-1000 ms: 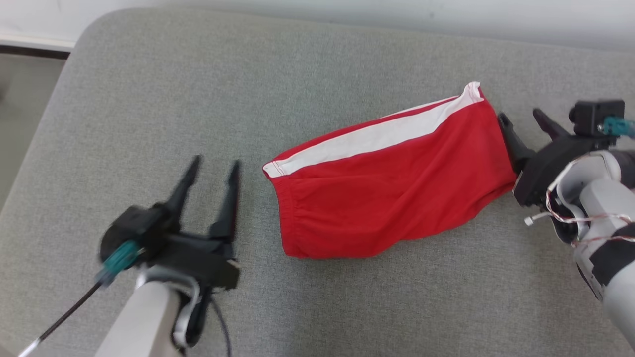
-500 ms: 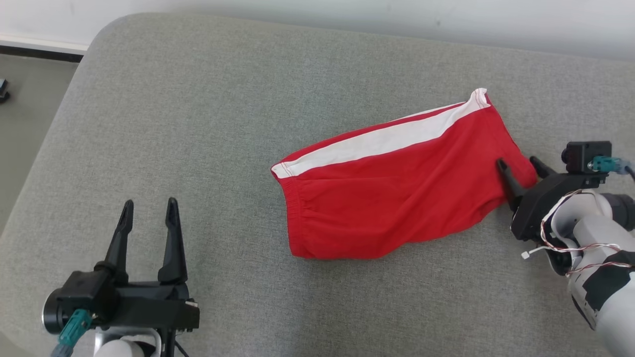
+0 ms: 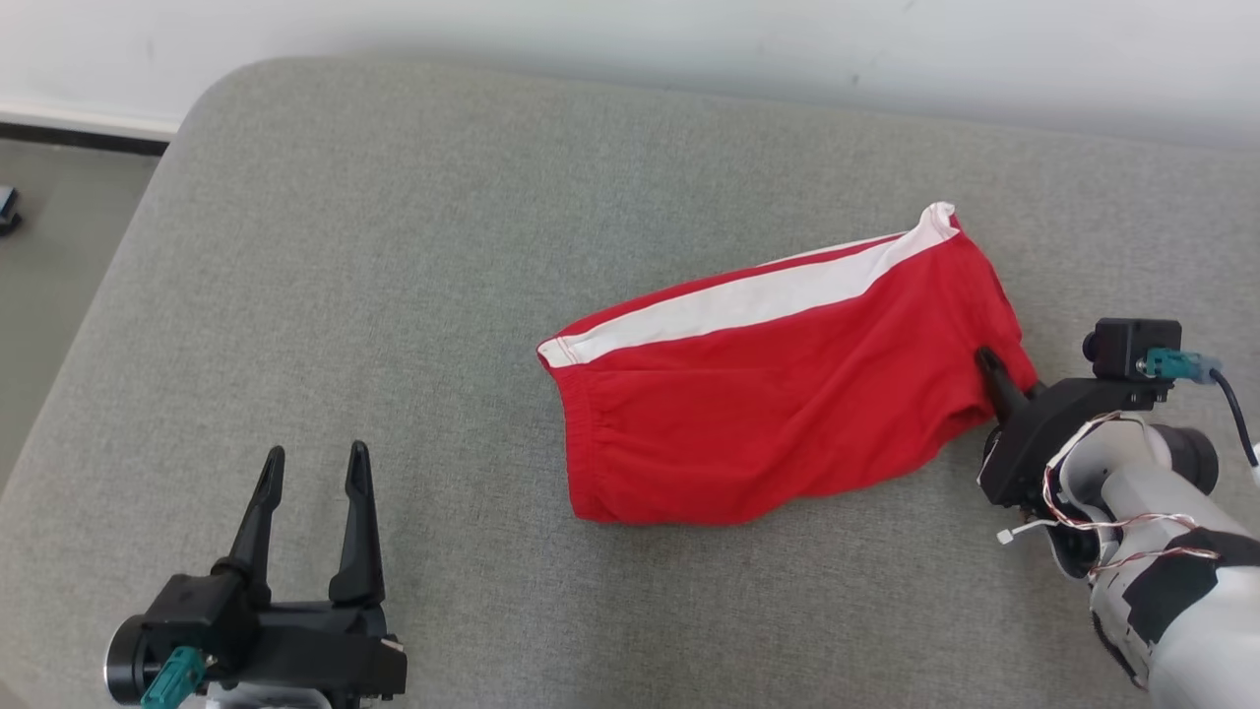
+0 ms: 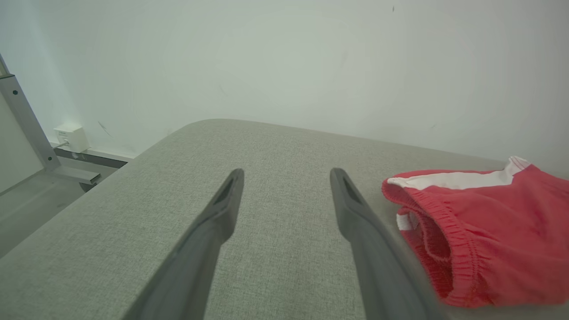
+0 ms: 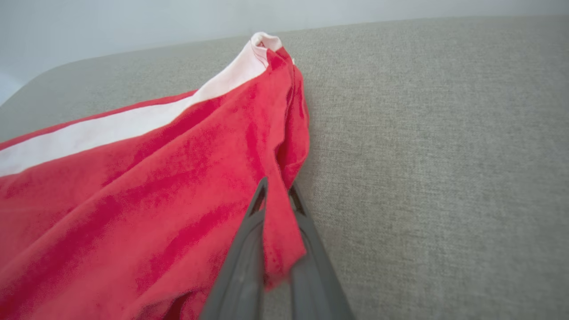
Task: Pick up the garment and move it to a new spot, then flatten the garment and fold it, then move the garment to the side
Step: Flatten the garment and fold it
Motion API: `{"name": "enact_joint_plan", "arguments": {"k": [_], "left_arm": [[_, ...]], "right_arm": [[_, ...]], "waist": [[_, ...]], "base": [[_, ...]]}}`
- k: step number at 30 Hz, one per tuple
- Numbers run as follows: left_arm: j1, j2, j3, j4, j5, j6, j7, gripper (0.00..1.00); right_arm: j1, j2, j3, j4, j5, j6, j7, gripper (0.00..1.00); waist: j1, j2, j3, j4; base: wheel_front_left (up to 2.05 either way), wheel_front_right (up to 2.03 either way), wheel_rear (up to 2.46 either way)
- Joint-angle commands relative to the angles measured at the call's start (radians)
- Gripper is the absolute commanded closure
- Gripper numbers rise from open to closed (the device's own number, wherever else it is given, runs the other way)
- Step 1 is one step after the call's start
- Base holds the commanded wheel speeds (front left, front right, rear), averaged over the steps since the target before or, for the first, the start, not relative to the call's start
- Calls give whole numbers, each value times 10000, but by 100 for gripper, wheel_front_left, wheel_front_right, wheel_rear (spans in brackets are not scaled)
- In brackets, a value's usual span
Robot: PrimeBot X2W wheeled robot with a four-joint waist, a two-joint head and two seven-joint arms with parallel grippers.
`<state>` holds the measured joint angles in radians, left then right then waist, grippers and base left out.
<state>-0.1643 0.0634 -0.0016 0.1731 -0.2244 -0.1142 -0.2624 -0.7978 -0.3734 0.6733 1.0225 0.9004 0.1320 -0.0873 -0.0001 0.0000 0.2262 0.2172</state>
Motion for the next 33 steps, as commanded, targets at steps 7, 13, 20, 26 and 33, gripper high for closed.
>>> {"name": "enact_joint_plan", "arguments": {"k": [7, 13, 20, 26, 33], "left_arm": [[582, -68, 114, 70, 214, -92, -29, 0], [923, -70, 259, 66, 318, -148, -30, 0], [1118, -86, 265, -32, 385, -157, -30, 0], [1158, -94, 256, -16, 385, -156, -30, 0], [1264, -85, 264, -38, 426, -164, -30, 0]], "right_arm": [[1381, -439, -126, -864, 890, -32, -649, 100], [2671, -1201, -422, -1476, 1527, -31, -902, 100], [3632, -2023, -780, -1951, 1798, -33, -983, 100], [3854, -2170, -1042, -1992, 1554, -31, -933, 100], [3871, -1877, -911, -2810, 847, -31, -1162, 100]], "waist": [[1, 0, -828, -668], [1, 0, -1158, -1058], [1, 0, -1338, -1253], [1, 0, -1412, -1244], [1, 0, -1527, -1211]], "base": [[0, 0, 0], [0, 0, 0], [0, 0, 0], [0, 0, 0], [0, 0, 0]]}}
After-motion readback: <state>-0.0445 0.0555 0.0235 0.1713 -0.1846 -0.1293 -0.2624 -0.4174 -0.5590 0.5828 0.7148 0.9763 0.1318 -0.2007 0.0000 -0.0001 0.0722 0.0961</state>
